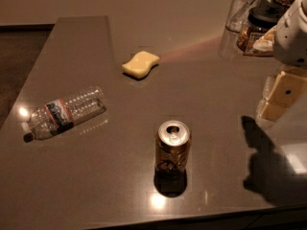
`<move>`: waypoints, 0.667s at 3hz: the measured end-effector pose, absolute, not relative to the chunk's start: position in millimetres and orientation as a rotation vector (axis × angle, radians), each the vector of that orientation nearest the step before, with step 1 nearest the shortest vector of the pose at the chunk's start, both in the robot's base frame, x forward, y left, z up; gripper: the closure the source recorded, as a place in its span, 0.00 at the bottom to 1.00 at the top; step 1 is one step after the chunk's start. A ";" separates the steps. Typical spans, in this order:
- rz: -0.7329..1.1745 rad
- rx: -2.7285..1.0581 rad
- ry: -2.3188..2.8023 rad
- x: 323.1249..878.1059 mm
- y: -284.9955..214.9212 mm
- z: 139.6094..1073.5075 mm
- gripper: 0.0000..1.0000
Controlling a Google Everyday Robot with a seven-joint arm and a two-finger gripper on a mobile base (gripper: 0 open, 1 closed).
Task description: Knock orange can over
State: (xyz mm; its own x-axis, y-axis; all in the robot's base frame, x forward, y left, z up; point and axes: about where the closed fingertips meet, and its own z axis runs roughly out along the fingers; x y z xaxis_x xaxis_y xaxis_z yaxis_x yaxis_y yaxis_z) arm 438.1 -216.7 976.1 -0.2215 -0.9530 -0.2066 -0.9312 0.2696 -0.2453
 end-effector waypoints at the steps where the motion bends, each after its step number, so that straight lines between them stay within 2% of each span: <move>1: -0.098 -1.725 2.232 438.1 -216.7 976.2 0.00; 2: -0.028 -1.728 2.203 438.4 -203.4 971.0 0.00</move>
Offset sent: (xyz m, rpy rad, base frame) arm 0.0000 0.0342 -0.0188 0.1360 0.0537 0.0630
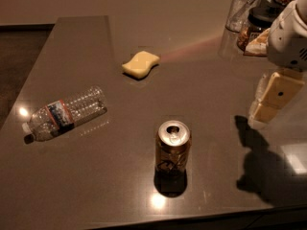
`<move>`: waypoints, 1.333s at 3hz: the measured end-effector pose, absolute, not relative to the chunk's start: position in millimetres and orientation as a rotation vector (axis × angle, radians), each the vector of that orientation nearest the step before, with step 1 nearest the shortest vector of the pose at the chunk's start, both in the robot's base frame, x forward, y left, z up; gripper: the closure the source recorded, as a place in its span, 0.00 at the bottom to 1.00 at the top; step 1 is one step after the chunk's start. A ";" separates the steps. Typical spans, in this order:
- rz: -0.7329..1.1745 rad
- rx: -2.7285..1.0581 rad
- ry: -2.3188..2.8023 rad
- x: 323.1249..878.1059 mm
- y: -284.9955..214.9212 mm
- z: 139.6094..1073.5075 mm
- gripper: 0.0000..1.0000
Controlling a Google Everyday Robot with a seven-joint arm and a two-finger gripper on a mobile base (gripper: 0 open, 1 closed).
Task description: Knock orange can over
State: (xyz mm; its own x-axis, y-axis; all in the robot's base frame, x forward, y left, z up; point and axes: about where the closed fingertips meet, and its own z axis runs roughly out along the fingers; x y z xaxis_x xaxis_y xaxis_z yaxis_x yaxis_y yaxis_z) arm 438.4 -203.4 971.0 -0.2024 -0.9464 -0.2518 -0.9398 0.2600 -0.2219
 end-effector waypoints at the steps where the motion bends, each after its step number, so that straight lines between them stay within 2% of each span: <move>1: 0.080 -1.745 2.134 436.0 -178.2 963.8 0.00; 2: 0.254 -1.830 1.926 422.4 -132.0 958.9 0.00; 4: 0.459 -1.998 1.683 397.4 -73.3 937.2 0.00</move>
Offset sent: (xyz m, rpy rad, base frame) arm -0.0283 0.1014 -0.0114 0.3488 -0.0120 0.3626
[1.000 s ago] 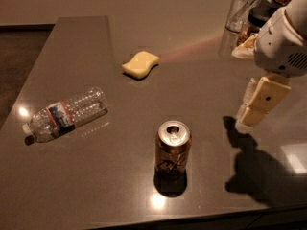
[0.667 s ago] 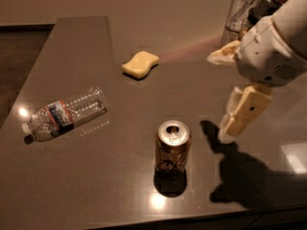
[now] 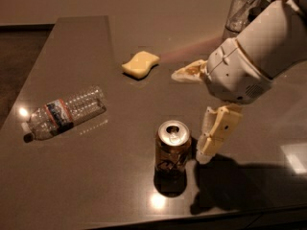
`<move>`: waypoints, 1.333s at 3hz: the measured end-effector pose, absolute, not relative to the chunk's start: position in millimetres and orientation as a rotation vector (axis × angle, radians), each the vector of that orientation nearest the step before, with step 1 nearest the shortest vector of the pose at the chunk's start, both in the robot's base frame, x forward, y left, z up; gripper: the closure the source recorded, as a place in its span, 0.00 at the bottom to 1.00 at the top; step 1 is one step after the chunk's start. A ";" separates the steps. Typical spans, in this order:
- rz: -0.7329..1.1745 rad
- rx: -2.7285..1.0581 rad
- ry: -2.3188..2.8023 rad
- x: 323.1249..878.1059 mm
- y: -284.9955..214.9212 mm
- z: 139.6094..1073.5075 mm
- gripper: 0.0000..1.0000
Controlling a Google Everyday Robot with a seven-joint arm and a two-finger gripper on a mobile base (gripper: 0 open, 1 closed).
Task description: Knock orange can over
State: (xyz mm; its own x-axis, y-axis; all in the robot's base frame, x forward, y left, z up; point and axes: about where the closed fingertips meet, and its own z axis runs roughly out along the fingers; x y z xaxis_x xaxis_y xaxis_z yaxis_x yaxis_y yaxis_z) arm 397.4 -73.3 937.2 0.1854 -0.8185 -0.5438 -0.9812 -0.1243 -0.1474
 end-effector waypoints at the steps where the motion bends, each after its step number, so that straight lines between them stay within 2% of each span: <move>1: 0.509 -2.047 1.628 390.5 -61.6 929.8 0.00; 2: 0.556 -2.094 1.585 382.3 -50.6 921.9 0.00; 3: 0.598 -2.132 1.548 374.4 -40.1 915.2 0.14; 4: 0.638 -2.166 1.517 366.9 -30.1 908.6 0.38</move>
Offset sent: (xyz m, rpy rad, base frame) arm -0.0242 0.0329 -0.0284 0.0284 0.0793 0.1845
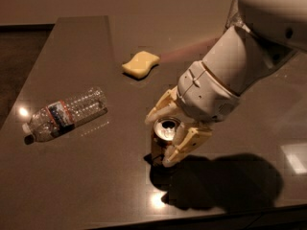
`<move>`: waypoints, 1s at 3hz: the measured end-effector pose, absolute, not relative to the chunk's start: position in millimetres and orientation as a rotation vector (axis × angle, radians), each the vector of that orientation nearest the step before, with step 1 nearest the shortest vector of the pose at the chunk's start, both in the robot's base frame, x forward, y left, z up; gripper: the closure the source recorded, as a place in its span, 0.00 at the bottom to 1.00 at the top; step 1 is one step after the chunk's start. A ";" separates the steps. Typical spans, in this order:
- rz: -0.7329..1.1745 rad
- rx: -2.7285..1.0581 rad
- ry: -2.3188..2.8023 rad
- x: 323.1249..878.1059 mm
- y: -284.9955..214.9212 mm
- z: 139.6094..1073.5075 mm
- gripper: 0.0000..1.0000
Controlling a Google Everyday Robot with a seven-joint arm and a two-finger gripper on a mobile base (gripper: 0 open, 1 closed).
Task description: Knock orange can over
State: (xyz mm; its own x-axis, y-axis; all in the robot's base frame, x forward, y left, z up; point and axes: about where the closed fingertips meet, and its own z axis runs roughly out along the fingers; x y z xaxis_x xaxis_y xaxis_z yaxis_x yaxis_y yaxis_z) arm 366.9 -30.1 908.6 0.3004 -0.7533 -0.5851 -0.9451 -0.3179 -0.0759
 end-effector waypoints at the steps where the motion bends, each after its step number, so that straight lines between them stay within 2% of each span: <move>1: 0.613 -2.174 1.556 369.2 -30.8 909.3 0.61; 2: 0.536 -2.173 1.638 387.9 -43.2 922.6 0.84; 3: 0.445 -2.193 1.678 422.5 -63.8 936.4 1.00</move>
Offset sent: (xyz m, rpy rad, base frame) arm 0.0498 -0.0345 0.0375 -0.1820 -0.0395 -0.1405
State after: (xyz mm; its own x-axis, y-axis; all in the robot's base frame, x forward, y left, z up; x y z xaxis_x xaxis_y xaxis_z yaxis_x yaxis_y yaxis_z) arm 422.5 -63.8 936.4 0.2523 -0.8591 -0.4453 -0.9669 -0.2424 -0.0800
